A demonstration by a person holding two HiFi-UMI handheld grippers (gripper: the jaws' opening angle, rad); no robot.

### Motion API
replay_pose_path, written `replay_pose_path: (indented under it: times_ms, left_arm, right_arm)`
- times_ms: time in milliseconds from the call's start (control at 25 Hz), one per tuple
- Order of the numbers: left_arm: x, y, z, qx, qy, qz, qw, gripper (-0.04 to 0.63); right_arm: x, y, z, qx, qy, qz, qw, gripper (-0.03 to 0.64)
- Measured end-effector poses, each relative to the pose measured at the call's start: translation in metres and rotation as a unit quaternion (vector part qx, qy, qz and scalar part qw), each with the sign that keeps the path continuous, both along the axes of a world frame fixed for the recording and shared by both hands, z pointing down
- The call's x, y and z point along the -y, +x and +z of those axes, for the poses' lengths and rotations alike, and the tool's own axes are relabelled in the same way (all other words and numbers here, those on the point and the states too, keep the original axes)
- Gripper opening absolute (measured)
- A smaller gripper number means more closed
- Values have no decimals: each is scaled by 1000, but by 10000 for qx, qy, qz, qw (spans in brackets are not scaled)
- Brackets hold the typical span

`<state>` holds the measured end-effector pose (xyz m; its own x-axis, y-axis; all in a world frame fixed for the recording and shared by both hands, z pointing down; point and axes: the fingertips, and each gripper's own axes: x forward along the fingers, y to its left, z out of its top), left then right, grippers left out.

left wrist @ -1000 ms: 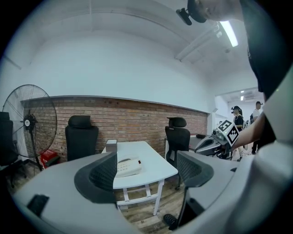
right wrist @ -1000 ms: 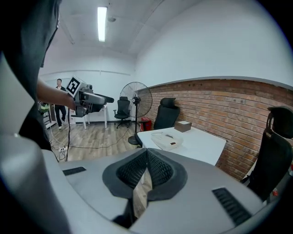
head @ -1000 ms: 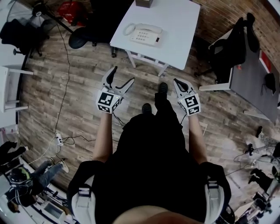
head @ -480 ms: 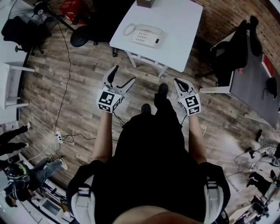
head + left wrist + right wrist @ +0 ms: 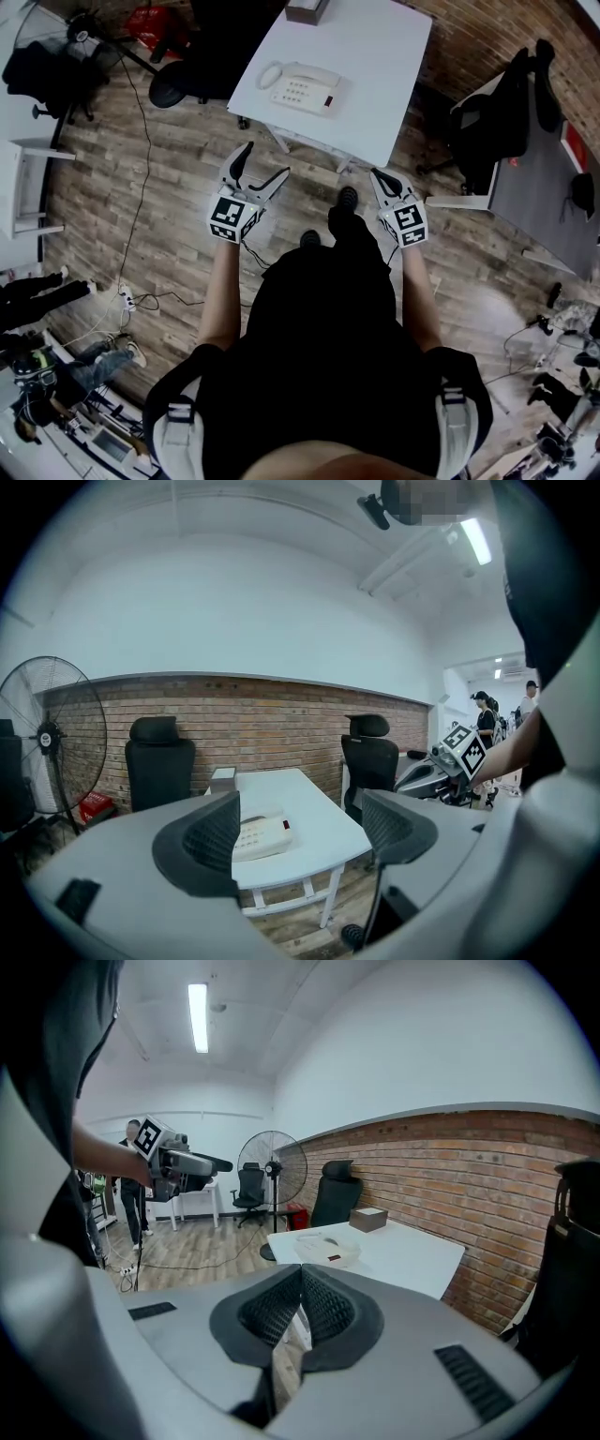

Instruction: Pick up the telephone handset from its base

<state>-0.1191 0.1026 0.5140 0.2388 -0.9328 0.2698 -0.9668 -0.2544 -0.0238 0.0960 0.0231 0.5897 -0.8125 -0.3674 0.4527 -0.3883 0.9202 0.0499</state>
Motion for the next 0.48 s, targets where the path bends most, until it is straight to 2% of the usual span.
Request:
replay_pose_path:
  times_ms: [480]
  left_arm:
    - [67, -7, -4, 51, -70, 65, 9999, 405]
  right_arm:
    - [70, -10, -3, 32, -28, 9, 10000, -1]
